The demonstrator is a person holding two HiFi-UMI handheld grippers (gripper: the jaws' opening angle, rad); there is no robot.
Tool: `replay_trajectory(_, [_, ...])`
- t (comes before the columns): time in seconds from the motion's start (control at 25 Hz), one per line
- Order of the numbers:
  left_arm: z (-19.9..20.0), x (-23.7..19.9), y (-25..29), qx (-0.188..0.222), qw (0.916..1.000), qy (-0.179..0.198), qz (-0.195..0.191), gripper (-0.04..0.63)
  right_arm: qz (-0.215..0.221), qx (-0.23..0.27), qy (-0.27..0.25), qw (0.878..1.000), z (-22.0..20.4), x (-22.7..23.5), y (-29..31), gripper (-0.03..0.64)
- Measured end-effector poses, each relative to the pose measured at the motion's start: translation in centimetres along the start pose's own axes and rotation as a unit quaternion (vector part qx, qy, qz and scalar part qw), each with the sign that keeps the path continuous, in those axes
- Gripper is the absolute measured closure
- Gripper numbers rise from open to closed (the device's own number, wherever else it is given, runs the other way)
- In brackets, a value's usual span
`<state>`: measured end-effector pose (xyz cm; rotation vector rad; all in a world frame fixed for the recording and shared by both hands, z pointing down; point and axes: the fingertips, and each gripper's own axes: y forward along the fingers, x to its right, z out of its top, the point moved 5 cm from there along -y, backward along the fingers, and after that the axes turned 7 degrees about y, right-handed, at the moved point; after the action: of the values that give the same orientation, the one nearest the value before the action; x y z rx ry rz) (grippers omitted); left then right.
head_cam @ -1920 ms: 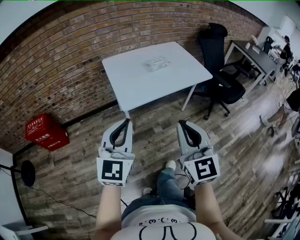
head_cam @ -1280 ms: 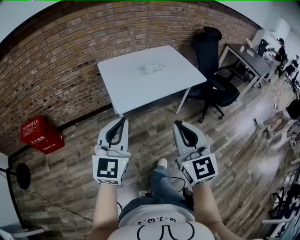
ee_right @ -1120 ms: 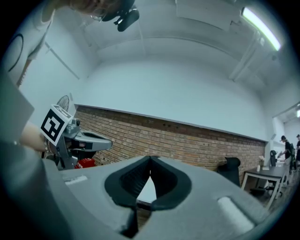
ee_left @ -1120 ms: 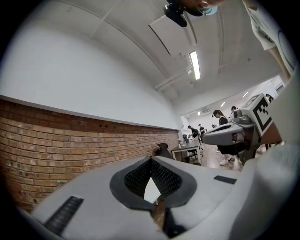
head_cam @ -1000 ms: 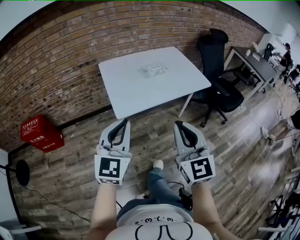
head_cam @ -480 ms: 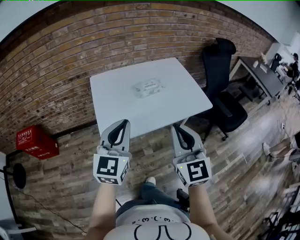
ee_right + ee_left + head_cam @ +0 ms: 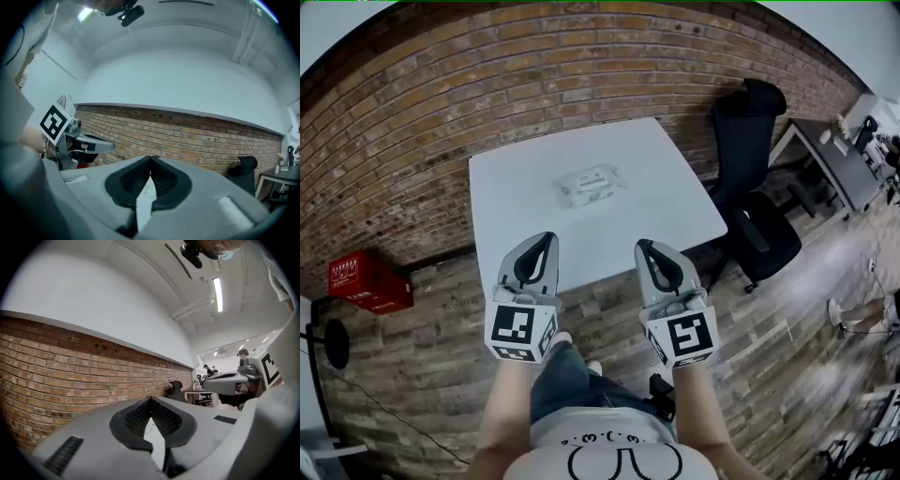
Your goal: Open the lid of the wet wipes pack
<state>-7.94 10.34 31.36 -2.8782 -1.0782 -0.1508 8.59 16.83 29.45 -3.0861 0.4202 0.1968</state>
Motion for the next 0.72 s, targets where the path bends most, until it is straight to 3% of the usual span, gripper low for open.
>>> replay_trajectory(0.24, [-0.9, -0.8, 4.8, -0.005, 0.9999, 0.002, -0.015, 0.597, -0.003, -0.010, 0.016, 1.000, -1.7, 3.3, 3.5, 0.617])
replay_trajectory(0.72, [-5.3, -8.0, 16.5, -0.038, 0.9986, -0.035, -0.010, 0.597, 0.010, -0.058, 0.023, 0.998, -5.4, 9.3, 16.1, 0.617])
